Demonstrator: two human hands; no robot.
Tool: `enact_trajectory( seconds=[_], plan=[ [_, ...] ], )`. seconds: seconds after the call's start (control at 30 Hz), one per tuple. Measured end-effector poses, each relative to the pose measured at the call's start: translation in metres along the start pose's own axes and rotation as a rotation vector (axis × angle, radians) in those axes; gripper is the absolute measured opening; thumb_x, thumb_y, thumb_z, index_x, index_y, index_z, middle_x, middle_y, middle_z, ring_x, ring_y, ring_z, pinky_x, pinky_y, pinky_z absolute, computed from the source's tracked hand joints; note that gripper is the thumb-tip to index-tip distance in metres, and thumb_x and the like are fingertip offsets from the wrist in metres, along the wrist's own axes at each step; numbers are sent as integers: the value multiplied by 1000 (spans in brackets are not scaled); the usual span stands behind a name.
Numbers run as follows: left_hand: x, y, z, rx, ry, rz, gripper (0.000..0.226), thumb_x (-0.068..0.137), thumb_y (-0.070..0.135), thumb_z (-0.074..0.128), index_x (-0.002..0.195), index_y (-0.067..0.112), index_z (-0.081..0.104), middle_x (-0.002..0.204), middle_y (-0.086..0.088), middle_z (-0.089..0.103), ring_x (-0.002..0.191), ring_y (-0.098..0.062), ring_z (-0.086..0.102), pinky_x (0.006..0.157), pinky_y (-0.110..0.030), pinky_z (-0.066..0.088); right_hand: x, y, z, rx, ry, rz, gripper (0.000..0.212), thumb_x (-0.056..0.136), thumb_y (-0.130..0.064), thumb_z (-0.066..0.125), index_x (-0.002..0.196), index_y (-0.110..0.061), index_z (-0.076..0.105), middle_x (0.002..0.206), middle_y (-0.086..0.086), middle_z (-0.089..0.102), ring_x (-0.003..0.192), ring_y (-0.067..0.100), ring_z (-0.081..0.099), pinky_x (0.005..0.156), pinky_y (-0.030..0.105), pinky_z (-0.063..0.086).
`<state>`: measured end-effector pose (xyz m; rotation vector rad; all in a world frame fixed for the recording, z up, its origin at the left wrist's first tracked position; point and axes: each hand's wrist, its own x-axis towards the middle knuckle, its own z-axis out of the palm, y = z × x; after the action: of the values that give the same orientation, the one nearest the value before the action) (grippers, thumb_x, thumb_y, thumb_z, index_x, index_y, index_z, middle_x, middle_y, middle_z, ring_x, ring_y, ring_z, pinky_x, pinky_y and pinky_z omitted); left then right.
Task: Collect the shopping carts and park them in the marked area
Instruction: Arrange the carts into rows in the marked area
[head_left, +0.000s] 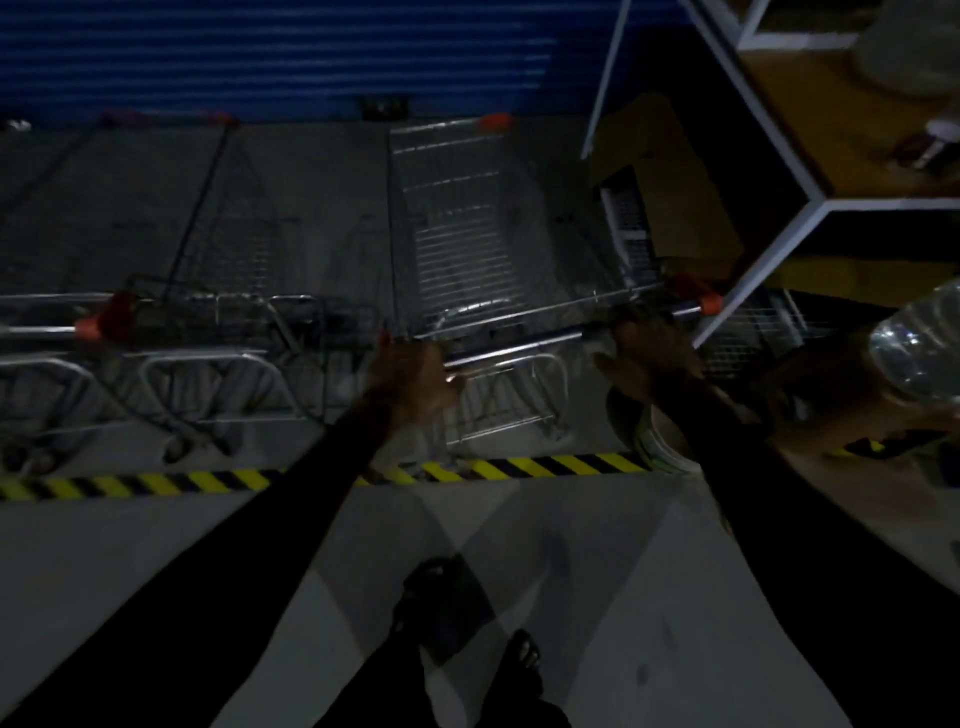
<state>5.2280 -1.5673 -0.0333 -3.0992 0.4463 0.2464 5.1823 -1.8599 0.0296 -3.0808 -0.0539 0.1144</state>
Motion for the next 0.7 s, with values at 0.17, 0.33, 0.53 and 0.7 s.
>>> enact_trajectory(
  seconds=[0.17,0.33,0.53,0.7],
  plan=[
    [-30,-54,9,95,37,57,106,81,88,10,98,12,82,92,-18,77,95,-39,74,104,-51,47,-15,-26,23,173,101,-111,42,83,-34,67,121,-17,73,115,15,75,109,40,69,101,53,49],
    [-66,-79,-10,143,-65,-18,103,69,96,11,104,33,85,101,-3,80,121,-29,69,126,-52,20,-34,-49,32,179,50,-44,54,81,-53,54,121,-24,75,114,10,76,111,36,70,103,46,50],
    [-94,-121,-10,34,-228,-66,119,56,116,6,101,39,84,106,9,80,134,-13,58,128,-54,1,-52,-89,53,-14,-126,32,92,76,-99,25,119,-34,73,116,-3,77,117,21,69,117,41,38],
    [-144,-152,-23,-94,-230,-63,97,59,114,31,67,25,68,84,7,72,104,-16,70,121,-52,28,-74,-149,48,61,-213,-26,102,68,-109,11,98,-40,80,98,-8,78,106,14,71,103,42,47]
  ],
)
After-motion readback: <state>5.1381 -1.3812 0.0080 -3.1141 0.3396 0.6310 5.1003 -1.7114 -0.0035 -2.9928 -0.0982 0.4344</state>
